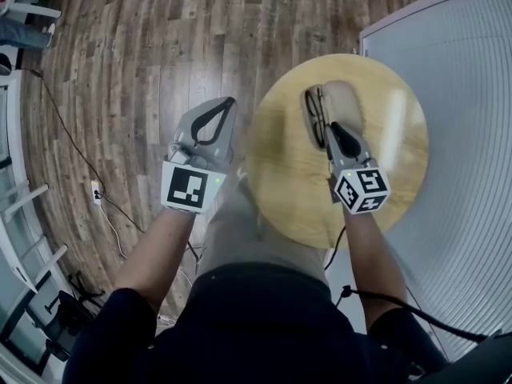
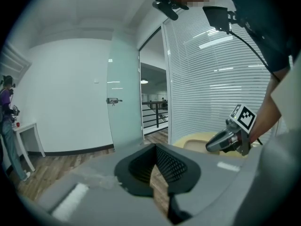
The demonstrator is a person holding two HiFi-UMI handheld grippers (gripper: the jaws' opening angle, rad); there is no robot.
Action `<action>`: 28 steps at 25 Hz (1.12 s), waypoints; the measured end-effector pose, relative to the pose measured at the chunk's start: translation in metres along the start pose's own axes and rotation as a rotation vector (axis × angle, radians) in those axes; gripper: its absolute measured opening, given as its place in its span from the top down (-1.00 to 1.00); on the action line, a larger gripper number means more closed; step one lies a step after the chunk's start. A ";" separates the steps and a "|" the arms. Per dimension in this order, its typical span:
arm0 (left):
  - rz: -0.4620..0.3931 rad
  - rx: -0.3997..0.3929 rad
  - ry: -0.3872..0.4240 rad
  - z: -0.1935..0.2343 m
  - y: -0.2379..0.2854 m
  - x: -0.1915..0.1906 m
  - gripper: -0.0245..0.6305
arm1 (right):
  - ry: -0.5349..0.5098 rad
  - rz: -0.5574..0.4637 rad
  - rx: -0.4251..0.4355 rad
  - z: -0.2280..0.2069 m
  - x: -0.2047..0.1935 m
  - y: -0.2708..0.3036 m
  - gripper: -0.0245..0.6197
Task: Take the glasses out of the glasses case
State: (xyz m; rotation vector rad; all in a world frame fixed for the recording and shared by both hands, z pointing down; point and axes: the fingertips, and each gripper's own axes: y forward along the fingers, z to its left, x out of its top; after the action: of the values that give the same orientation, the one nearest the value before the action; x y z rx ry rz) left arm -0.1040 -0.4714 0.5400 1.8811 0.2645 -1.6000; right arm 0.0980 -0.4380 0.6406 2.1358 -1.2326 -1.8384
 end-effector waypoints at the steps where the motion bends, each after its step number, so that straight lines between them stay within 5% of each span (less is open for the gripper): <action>1: -0.010 0.002 -0.002 0.002 0.000 0.000 0.91 | 0.001 0.009 0.003 0.003 -0.003 0.002 0.72; 28: 0.022 -0.010 0.013 -0.006 0.005 -0.033 0.91 | -0.039 0.155 0.050 0.010 -0.042 0.042 0.64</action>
State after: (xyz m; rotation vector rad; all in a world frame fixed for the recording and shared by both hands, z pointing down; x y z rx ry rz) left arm -0.1045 -0.4636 0.5725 1.8806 0.2565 -1.5699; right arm 0.0696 -0.4370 0.6937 1.9737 -1.4233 -1.8114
